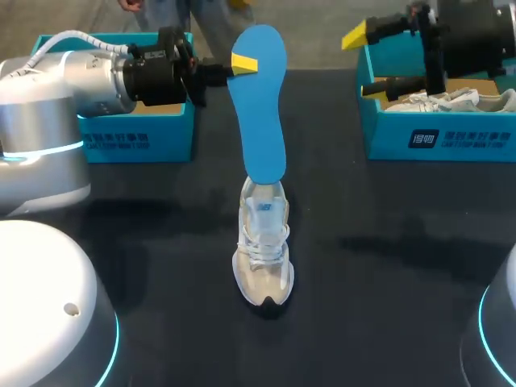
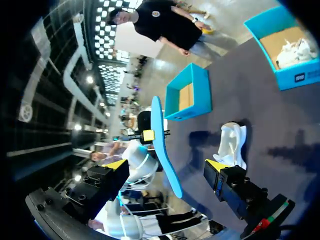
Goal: Take the shoe out of the shoebox, open the shoe tongue, remove and reinsert the insole, then place the shoe into the shoebox
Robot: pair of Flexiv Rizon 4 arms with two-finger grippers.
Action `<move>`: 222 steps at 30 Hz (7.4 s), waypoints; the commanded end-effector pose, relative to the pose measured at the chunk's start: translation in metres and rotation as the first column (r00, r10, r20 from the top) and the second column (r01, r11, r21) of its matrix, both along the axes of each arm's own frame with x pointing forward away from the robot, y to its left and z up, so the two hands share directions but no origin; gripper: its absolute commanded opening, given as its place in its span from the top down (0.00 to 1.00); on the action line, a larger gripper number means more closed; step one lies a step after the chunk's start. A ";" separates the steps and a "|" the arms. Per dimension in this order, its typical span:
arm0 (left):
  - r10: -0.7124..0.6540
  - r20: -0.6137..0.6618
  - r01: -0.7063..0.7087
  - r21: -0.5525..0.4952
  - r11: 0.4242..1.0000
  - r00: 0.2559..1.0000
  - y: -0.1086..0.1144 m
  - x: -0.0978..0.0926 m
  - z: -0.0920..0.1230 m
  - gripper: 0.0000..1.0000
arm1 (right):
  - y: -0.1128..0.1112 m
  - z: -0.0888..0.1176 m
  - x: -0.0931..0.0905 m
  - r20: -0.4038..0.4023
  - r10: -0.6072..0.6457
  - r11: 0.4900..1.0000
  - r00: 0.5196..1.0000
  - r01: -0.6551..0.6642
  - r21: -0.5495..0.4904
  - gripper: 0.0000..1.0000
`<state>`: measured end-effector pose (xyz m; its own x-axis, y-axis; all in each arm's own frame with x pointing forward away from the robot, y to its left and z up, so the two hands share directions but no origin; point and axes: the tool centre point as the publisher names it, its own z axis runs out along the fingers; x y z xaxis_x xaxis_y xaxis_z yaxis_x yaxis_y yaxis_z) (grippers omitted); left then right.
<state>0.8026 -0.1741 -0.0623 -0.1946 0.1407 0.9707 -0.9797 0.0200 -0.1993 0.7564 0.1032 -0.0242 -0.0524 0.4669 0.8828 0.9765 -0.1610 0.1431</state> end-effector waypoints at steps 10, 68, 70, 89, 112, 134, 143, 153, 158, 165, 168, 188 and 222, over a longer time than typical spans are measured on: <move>0.001 0.000 -0.001 0.002 1.000 1.000 0.000 0.000 0.000 1.00 | 0.046 0.027 0.008 -0.063 -0.098 0.857 0.993 0.052 -0.513 0.00; 0.001 0.000 -0.001 0.002 1.000 1.000 0.000 0.000 0.000 1.00 | 0.129 0.042 0.010 -0.012 -0.093 0.385 0.996 0.025 -0.923 0.00; 0.001 0.000 -0.001 0.002 1.000 1.000 0.000 0.000 0.000 1.00 | 0.130 0.042 0.010 -0.010 -0.094 0.385 0.996 0.027 -0.923 0.00; 0.001 0.000 -0.001 0.002 1.000 1.000 0.000 0.000 0.000 1.00 | 0.130 0.043 0.009 -0.002 -0.096 0.387 0.995 0.035 -0.922 0.00; 0.001 0.000 -0.001 0.002 1.000 1.000 0.000 0.000 0.000 1.00 | 0.068 0.046 0.005 -0.038 -0.051 0.734 0.998 0.012 -0.679 0.00; 0.001 0.000 -0.001 0.002 1.000 1.000 0.000 0.000 0.000 1.00 | 0.015 0.031 0.006 0.039 0.095 0.986 0.995 -0.089 -0.142 0.00; 0.001 0.000 -0.001 0.002 1.000 1.000 0.000 0.000 0.000 1.00 | -0.004 0.018 0.003 0.142 0.110 0.985 0.984 -0.127 0.116 0.00; 0.001 0.000 -0.001 0.002 1.000 1.000 0.000 0.000 0.000 1.00 | -0.012 0.005 0.012 0.125 0.143 0.943 0.982 -0.173 0.285 0.00; 0.001 0.000 -0.001 0.002 1.000 1.000 0.000 0.000 0.000 1.00 | -0.012 -0.006 0.017 0.128 0.170 0.896 0.977 -0.207 0.393 0.00; 0.001 0.000 -0.001 0.002 1.000 1.000 0.000 0.000 0.000 1.00 | -0.014 -0.013 0.015 0.171 0.152 0.861 0.974 -0.215 0.461 0.00; 0.001 0.000 -0.001 0.002 1.000 1.000 0.000 0.000 0.000 1.00 | -0.014 -0.018 0.013 0.190 0.154 0.850 0.970 -0.228 0.475 0.00; 0.001 0.000 -0.001 0.002 1.000 1.000 0.000 0.000 0.000 1.00 | -0.012 -0.033 0.014 0.151 0.147 0.884 0.978 -0.199 0.424 0.00; -0.012 0.160 0.006 0.035 0.999 0.987 -0.001 -0.004 -0.001 1.00 | -0.006 -0.031 0.015 0.117 0.135 0.914 0.984 -0.169 0.368 0.00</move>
<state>0.7977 -0.1767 -0.0646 -0.2556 0.1268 0.9584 -0.9646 0.0331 -0.2616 0.7709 0.0949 -0.0555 -0.1816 0.0817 0.9800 0.9798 -0.0695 0.1873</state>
